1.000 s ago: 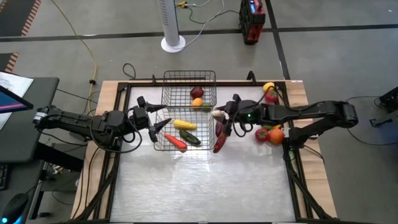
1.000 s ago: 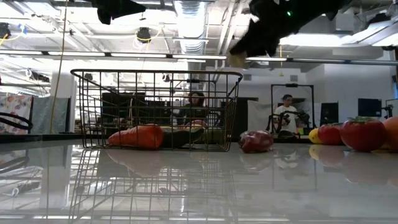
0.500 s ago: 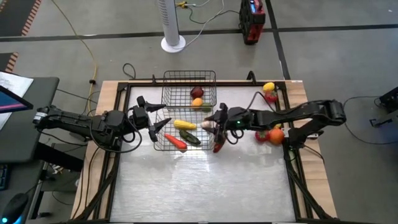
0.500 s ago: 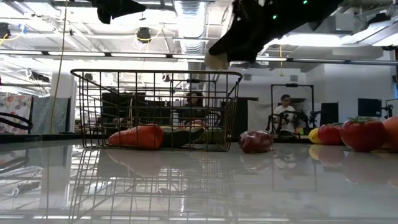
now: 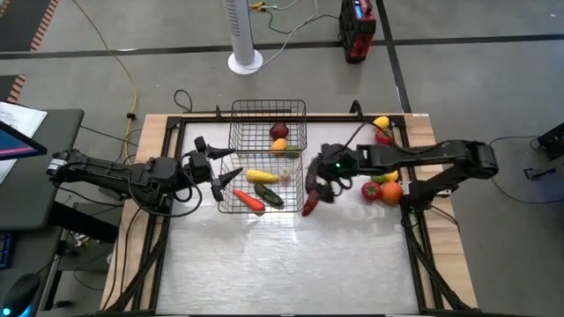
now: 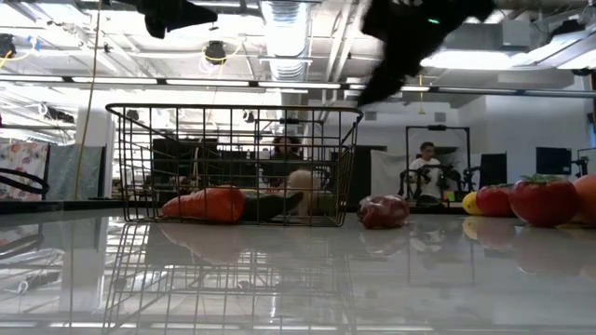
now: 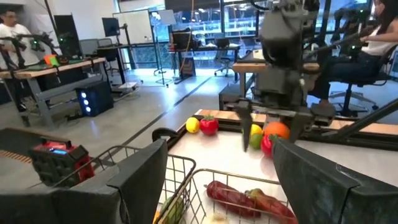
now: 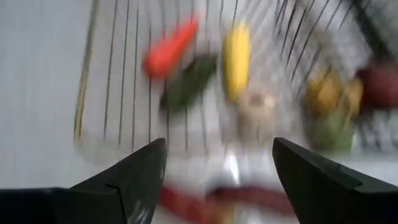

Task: Sort produce into baskets
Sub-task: Put the bottom red chili pepper into the bottom wire basket

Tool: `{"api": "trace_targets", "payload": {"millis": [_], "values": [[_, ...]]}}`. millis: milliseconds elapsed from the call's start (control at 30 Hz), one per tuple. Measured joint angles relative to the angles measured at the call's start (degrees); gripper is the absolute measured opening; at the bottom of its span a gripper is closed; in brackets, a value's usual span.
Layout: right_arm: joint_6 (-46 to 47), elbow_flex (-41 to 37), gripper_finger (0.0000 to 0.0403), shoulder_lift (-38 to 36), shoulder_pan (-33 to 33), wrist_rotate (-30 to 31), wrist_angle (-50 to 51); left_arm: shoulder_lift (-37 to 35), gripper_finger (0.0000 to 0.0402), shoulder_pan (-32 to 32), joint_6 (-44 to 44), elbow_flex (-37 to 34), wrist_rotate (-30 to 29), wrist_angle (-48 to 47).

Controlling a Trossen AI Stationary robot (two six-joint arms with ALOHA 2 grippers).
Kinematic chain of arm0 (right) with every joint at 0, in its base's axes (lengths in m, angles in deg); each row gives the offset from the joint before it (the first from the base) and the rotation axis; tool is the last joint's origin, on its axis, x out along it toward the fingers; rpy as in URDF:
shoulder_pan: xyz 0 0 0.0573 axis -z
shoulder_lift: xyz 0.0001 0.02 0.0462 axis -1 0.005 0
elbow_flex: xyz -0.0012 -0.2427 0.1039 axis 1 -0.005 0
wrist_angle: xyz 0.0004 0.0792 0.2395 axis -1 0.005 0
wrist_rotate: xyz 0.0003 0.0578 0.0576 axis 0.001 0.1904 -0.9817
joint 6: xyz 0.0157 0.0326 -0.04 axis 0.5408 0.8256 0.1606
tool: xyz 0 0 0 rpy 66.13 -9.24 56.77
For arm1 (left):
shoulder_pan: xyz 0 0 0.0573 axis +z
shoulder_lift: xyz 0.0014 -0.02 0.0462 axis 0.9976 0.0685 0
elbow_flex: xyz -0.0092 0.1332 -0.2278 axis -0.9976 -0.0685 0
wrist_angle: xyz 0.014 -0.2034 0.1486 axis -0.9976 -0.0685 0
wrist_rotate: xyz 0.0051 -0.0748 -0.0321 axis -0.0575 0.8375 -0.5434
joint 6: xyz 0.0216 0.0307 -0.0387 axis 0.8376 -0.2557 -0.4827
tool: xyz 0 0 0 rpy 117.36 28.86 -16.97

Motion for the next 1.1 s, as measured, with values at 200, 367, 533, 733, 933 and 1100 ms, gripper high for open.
{"api": "trace_targets", "payload": {"millis": [200, 367, 533, 733, 933, 1100], "values": [[-1.6, -10.7, 0.0316, -3.8, -1.7, 0.9, 0.2, 0.0, 0.0279, 0.0, -0.4, 0.0, 0.0, 0.7], [-3.5, -17.3, 0.0332, -2.0, -1.8, 0.3, -10.4, 0.0, 0.0279, 0.0, -0.6, 0.0, 0.0, 1.7], [-8.1, -17.8, 0.0372, 2.7, -2.4, -1.8, -13.6, 0.0, 0.0279, 0.0, -0.2, 0.0, 0.0, 1.7], [-16.0, -17.8, 0.0391, 8.2, -3.4, -1.8, -19.3, 0.0, 0.0279, 0.0, 0.0, 0.0, -1.1, 1.6], [-20.5, -17.8, 0.0368, 12.2, -2.4, -1.8, -22.0, 0.0, 0.0279, 0.0, -0.2, 0.0, -1.1, 1.7], [-20.2, -17.7, 0.0342, 13.7, -1.7, -1.8, -22.0, 0.0, 0.0279, 0.0, 0.1, 0.0, -1.1, 1.7]]}}
